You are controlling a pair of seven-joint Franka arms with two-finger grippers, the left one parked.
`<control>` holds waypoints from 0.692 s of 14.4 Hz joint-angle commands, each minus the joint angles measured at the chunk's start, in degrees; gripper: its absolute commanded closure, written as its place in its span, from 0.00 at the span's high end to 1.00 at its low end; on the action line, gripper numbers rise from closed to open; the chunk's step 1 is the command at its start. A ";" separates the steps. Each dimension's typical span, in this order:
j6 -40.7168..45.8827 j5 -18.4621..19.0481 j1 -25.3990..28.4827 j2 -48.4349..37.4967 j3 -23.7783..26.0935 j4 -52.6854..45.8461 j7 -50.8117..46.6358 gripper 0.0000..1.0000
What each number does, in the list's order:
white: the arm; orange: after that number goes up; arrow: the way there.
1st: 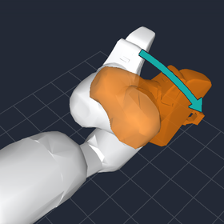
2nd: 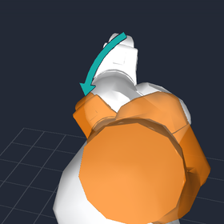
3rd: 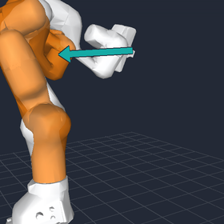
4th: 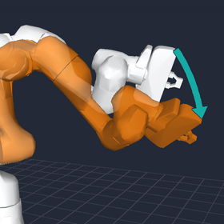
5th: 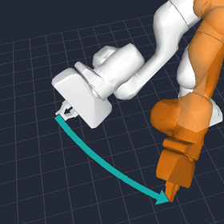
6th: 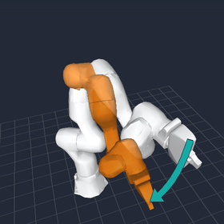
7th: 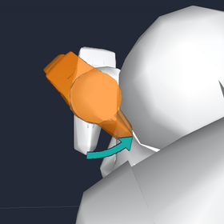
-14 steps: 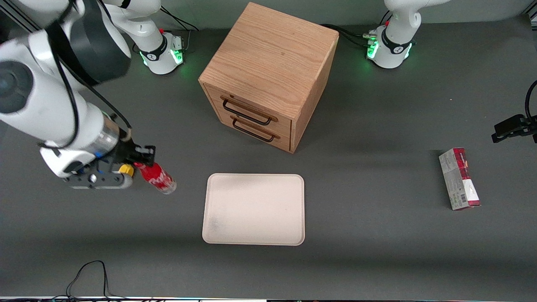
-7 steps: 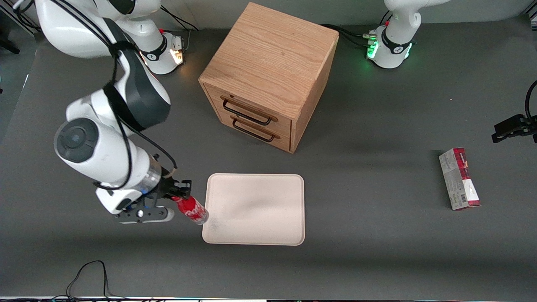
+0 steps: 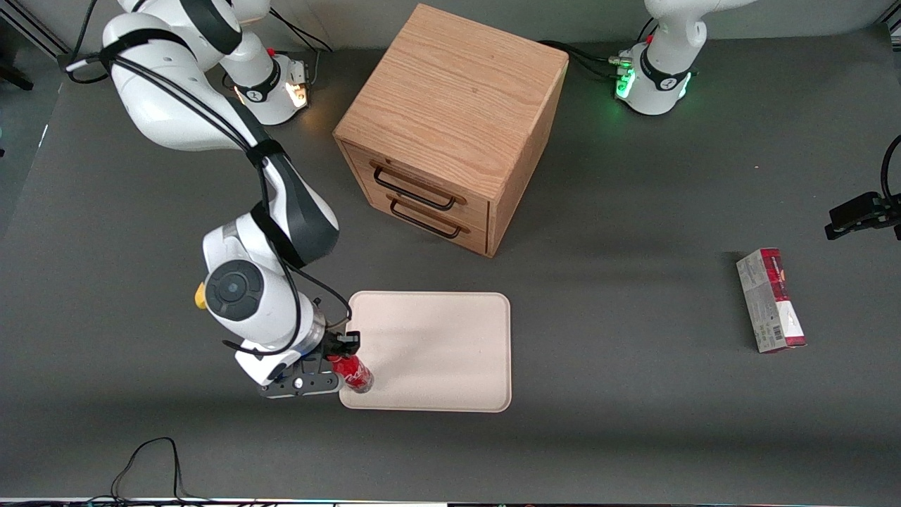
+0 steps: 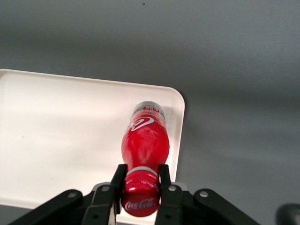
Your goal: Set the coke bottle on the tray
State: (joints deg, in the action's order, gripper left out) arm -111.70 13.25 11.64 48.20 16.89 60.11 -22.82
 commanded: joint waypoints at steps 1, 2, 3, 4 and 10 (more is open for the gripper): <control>-1.93 2.47 -0.21 -0.13 0.43 1.23 -0.11 0.00; -3.42 2.57 -0.30 0.22 0.43 1.67 -0.12 0.00; -4.13 2.48 -0.47 0.31 0.43 2.46 -0.12 0.00; -5.10 2.48 -0.56 0.40 0.43 3.16 -0.20 0.00; -5.72 2.57 -1.00 0.66 0.25 3.43 -1.17 0.33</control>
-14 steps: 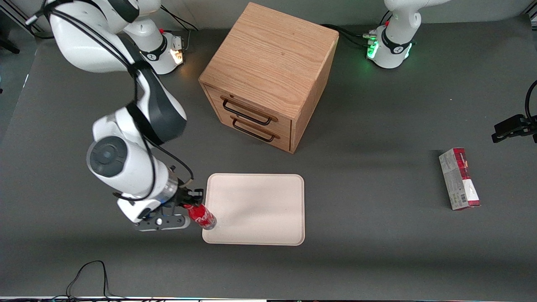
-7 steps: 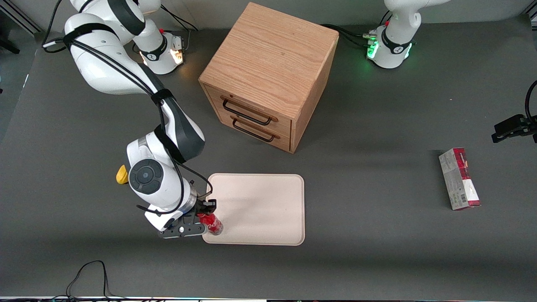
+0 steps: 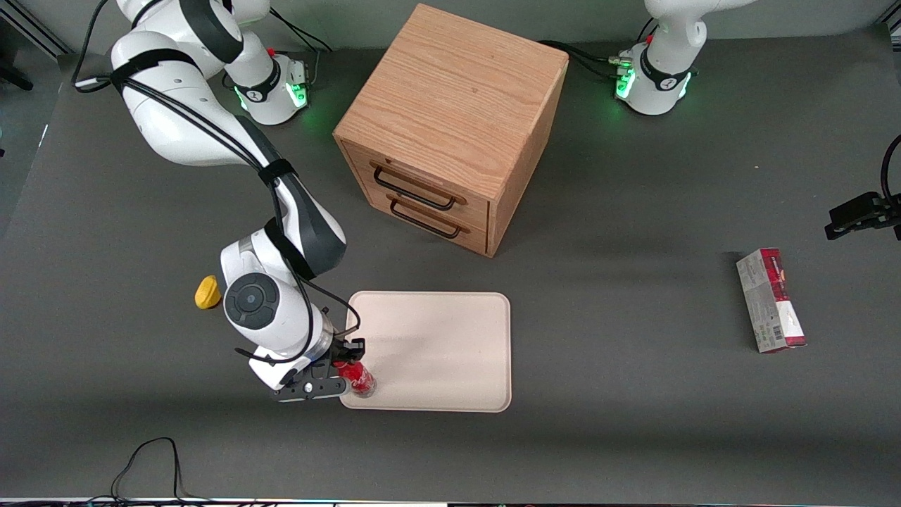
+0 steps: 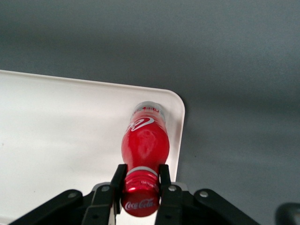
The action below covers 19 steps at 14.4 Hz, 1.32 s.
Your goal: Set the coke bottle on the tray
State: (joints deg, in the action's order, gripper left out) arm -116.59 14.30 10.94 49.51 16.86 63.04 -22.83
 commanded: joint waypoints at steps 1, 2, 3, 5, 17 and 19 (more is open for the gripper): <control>-0.92 1.52 -0.30 -0.55 0.28 0.59 -1.60 0.48; -0.92 1.52 -0.30 -0.64 0.28 1.11 -2.22 0.63; -1.87 1.52 -0.30 -0.73 0.28 1.64 -2.83 0.79; -2.59 1.52 -0.30 -0.81 0.37 1.73 -2.93 1.00; -2.32 1.09 -0.22 -7.56 -1.38 6.19 -10.94 1.00; -1.71 0.48 0.66 -13.09 -3.49 10.59 -9.17 1.00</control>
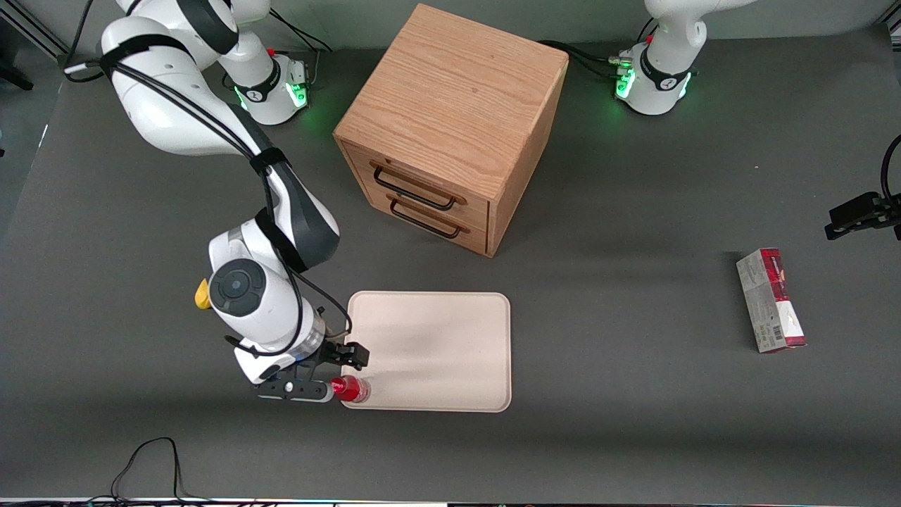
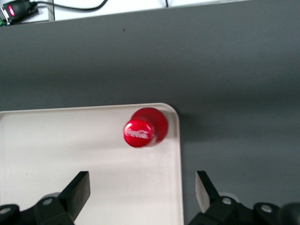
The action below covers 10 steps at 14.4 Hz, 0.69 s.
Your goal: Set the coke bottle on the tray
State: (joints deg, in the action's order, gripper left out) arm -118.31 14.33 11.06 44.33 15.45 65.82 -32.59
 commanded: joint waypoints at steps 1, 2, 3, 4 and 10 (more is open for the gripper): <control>1.75 -1.21 0.72 -10.90 -3.05 9.40 0.95 1.00; 4.81 -2.97 1.07 -13.54 -4.89 10.55 2.69 1.00; 8.59 -5.08 1.68 -16.87 -7.25 11.78 6.63 1.00; 11.41 -8.32 1.95 -20.56 -10.41 14.05 11.10 1.00; 19.86 -14.59 3.01 -43.60 -26.33 32.17 27.49 1.00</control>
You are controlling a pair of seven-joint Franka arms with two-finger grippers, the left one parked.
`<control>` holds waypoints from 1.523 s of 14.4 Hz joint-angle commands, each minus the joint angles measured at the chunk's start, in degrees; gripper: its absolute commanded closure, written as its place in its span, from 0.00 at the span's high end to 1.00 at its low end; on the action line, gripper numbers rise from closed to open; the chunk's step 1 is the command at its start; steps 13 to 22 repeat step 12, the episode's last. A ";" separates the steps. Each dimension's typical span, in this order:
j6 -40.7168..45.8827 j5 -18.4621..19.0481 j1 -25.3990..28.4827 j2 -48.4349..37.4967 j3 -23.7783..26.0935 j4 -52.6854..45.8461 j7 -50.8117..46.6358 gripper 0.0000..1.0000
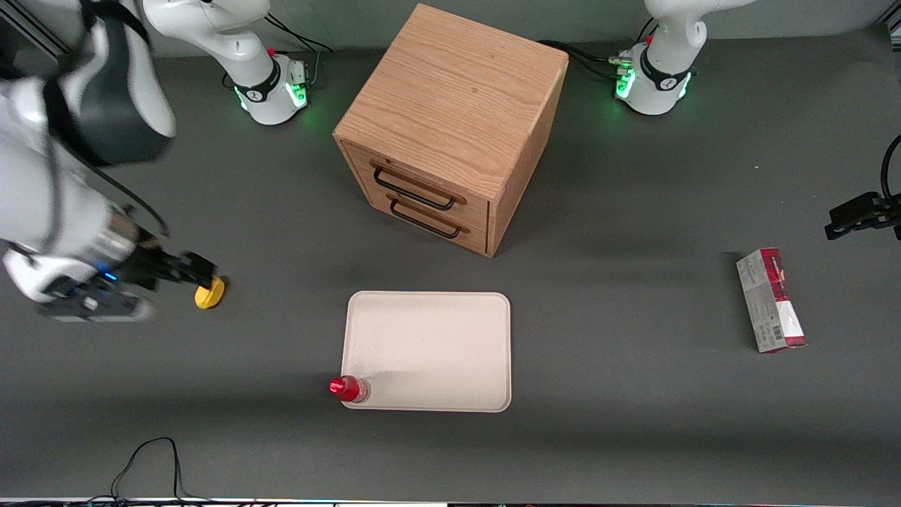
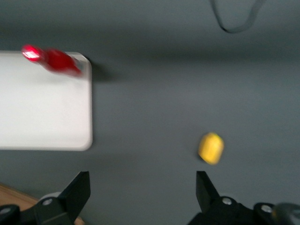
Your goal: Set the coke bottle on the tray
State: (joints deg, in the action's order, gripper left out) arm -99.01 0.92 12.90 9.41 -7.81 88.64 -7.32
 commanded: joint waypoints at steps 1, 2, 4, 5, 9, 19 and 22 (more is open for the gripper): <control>2.40 -1.19 1.07 -10.62 -4.48 10.40 3.09 1.00; 3.90 -1.19 1.07 -12.29 -5.37 11.45 3.88 1.00; 4.70 -1.19 0.90 -14.33 -6.43 12.34 3.80 1.00; 4.97 -1.19 0.81 -14.77 -6.43 12.34 3.54 1.00; 4.97 -1.36 0.55 -14.95 -5.91 11.90 3.10 1.00; 4.79 -1.45 0.63 -14.95 -5.73 11.82 3.10 1.00; 4.79 -1.45 0.63 -14.95 -5.73 11.82 3.10 1.00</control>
